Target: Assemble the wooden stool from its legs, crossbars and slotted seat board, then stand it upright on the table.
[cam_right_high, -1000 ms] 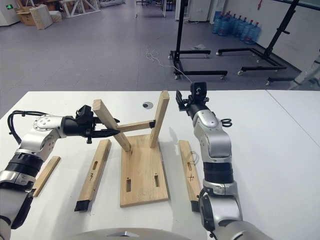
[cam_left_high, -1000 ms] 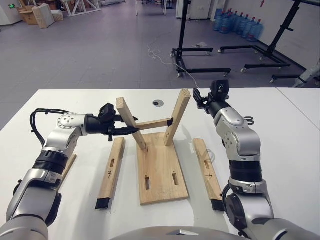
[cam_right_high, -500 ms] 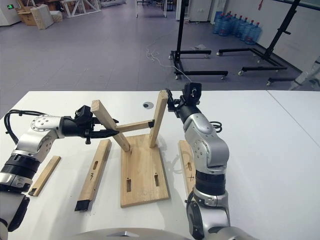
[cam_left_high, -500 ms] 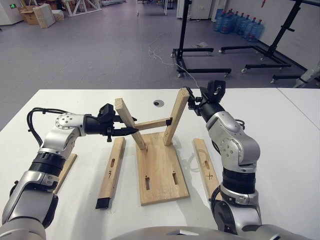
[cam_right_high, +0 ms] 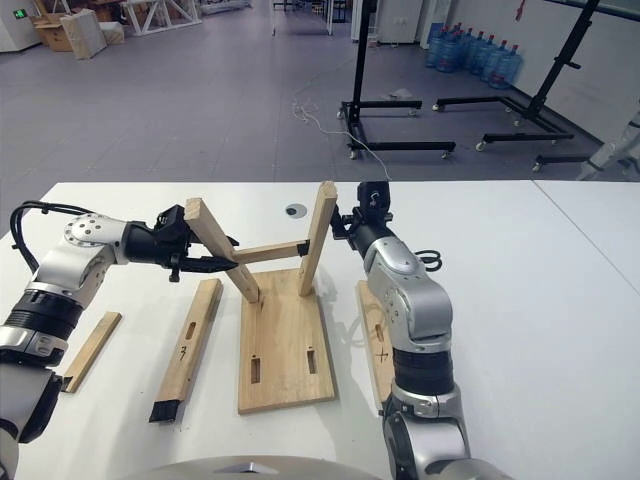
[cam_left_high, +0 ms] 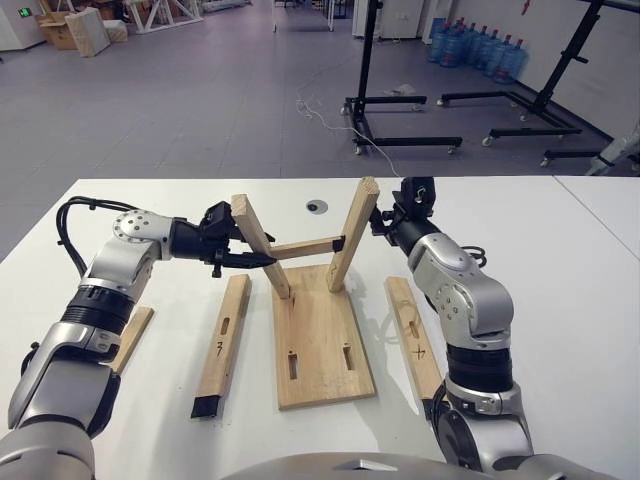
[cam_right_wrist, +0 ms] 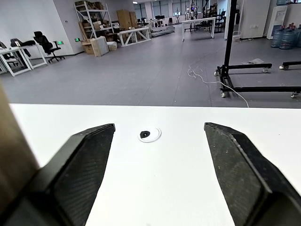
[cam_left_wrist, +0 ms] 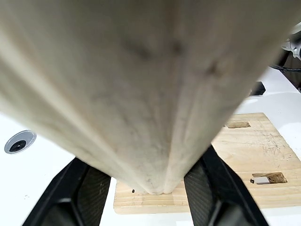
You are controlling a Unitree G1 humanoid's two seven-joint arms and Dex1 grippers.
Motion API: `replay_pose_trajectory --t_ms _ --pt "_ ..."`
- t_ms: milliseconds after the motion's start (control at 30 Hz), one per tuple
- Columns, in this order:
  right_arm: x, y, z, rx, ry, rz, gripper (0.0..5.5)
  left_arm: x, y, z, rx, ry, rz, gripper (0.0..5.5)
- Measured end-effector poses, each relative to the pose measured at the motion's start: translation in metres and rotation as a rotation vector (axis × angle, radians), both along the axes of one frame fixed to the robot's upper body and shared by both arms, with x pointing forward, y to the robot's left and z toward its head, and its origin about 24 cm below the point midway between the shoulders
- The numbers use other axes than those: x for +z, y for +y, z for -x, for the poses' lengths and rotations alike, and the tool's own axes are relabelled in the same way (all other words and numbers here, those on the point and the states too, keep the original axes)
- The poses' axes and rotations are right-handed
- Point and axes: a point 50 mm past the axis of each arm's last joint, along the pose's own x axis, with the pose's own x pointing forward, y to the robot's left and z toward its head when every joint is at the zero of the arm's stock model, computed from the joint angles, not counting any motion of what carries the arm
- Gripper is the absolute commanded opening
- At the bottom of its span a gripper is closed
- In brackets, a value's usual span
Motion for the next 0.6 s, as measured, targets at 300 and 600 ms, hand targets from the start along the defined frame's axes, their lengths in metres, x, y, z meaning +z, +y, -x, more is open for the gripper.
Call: replay_pose_trajectory --t_ms 300,600 --pt "-0.009 0.003 -0.002 -0.003 0.028 0.059 3.52 0.002 -0.001 -0.003 -0.024 0.014 -0.016 2.02" --pt "-0.016 0.006 -0.006 0.011 0.047 0.133 3.52 0.004 -0.002 -0.007 -0.035 0.025 -0.024 2.02"
